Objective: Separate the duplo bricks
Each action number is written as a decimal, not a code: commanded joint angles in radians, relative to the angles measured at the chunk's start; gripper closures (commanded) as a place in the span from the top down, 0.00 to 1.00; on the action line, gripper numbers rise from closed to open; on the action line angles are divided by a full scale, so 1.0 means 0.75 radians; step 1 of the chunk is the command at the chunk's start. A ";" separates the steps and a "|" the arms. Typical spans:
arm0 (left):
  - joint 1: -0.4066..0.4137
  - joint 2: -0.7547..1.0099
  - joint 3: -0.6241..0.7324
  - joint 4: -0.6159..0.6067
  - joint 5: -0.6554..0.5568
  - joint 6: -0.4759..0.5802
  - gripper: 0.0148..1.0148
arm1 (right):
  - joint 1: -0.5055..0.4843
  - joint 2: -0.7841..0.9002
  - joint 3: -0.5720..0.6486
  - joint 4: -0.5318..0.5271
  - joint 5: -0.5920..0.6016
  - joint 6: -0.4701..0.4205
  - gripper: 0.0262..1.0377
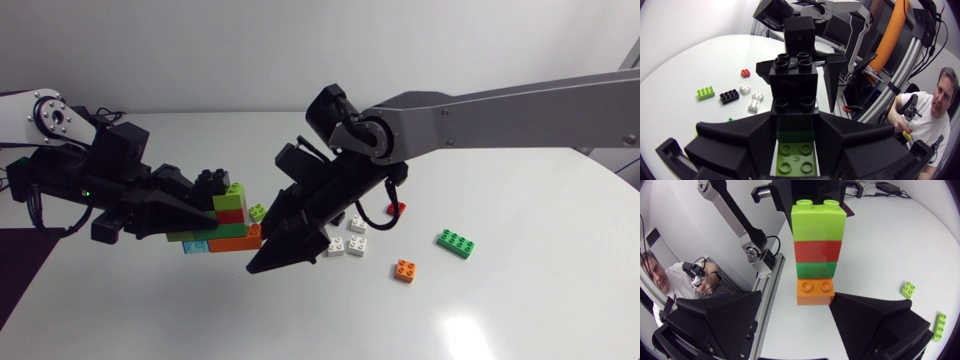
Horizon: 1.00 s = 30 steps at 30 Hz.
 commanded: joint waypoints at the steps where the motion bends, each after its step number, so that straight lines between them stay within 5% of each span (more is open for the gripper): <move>1: -0.011 0.027 0.028 -0.022 0.035 0.010 0.27 | 0.006 0.026 0.038 -0.010 -0.011 -0.017 0.89; 8: -0.011 0.031 0.010 -0.024 0.035 0.014 0.27 | 0.018 0.031 0.046 0.004 -0.003 -0.011 0.74; 16: -0.003 0.027 0.008 -0.063 0.037 0.047 0.27 | 0.041 0.012 0.024 0.041 0.016 -0.003 0.27; 30: 0.014 0.027 0.041 -0.126 0.070 0.102 0.27 | 0.080 0.014 0.022 0.053 0.110 0.018 0.23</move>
